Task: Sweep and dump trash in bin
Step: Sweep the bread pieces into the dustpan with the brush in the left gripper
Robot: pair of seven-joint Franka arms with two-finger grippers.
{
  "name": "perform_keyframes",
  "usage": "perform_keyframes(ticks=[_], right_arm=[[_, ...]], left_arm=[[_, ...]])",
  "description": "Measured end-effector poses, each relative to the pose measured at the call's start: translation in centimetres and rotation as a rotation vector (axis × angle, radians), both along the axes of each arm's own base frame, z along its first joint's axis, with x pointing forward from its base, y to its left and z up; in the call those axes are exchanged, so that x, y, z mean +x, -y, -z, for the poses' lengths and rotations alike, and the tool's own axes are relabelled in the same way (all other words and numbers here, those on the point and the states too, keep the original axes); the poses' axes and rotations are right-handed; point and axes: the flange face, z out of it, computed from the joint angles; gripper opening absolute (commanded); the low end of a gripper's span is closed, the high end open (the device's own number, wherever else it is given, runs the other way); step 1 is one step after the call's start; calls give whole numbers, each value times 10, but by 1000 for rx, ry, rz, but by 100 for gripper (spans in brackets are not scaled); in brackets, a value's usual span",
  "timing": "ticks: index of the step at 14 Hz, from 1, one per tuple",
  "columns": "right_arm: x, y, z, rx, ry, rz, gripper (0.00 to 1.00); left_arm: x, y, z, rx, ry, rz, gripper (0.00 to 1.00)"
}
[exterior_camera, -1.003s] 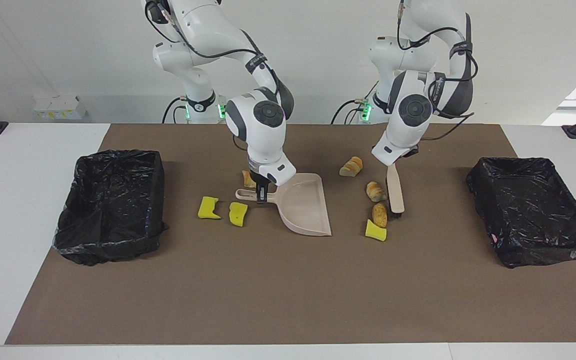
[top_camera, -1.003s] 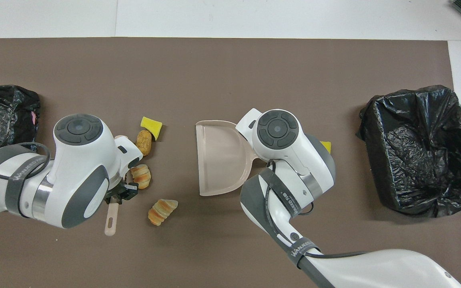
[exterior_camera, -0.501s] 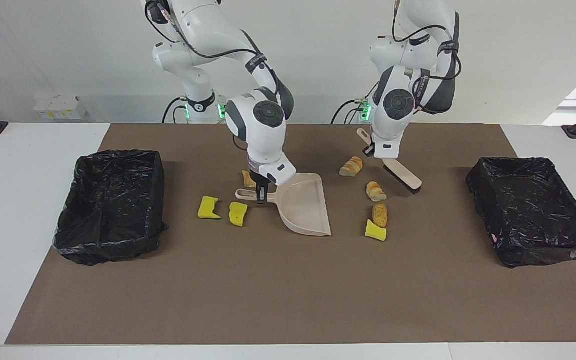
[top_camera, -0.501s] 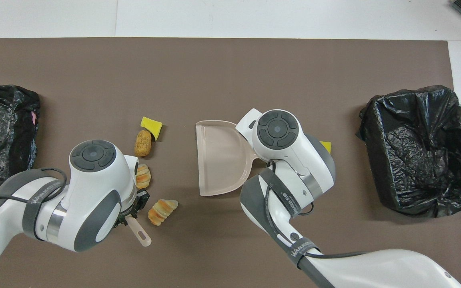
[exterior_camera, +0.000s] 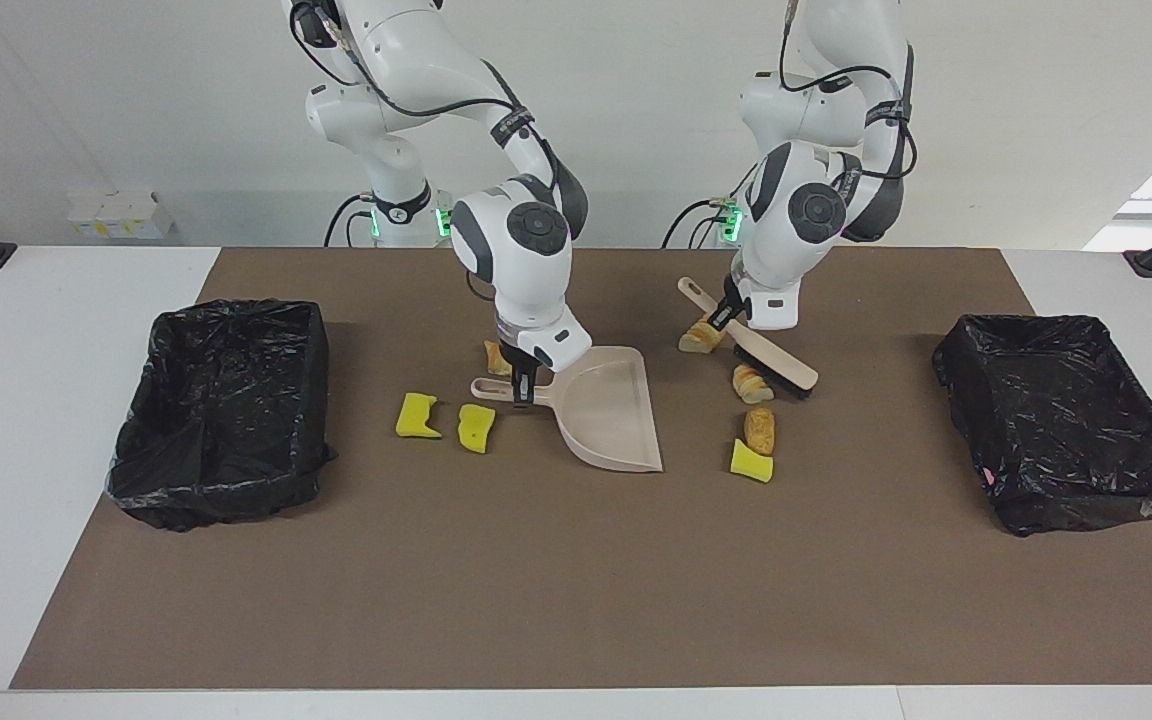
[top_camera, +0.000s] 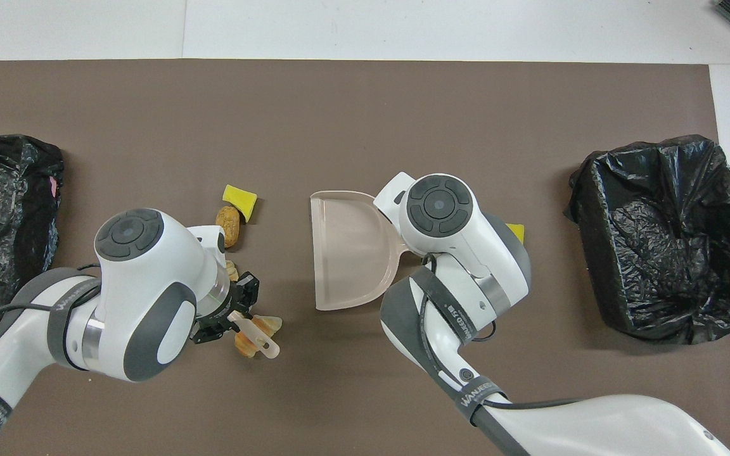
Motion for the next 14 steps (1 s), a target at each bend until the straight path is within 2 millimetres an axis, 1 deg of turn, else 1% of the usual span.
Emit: perform_keyframes(ticks=[1,2,3,4,6,7,8,11,12,13,14], right_arm=[[0,0,0,0,0,3,0],[0,0,1,0,0,4,0],[0,0,1,-1,-1,5,0],[0,0,1,-1,-1,6,0],[0,0,1,-1,-1,7,0],[0,0,1,-1,-1,7,0],[0,0,1,-1,-1,8,0],[-1,0,2,-2,-1,15,0],[-1,1,2,-2,-2,21,0],[-1,1,3,-3,-2,25,0],[-1,1,3,-3,-2,27,0]], left_arm=[[11,5,-6,-5,6,1,0],[17,9,-11,0,-18,9,0],[16,11,-14,14,-68,24,0],[11,13,-15,30,-122,39,0],[-10,19,-16,71,-229,71,0],[-22,25,-17,102,-269,64,0],[-35,37,-17,136,-285,39,0],[-75,84,-12,180,-237,-95,0],[-85,95,-8,178,-213,-139,0],[-93,99,-3,175,-197,-176,0],[-98,98,3,178,-192,-198,0]])
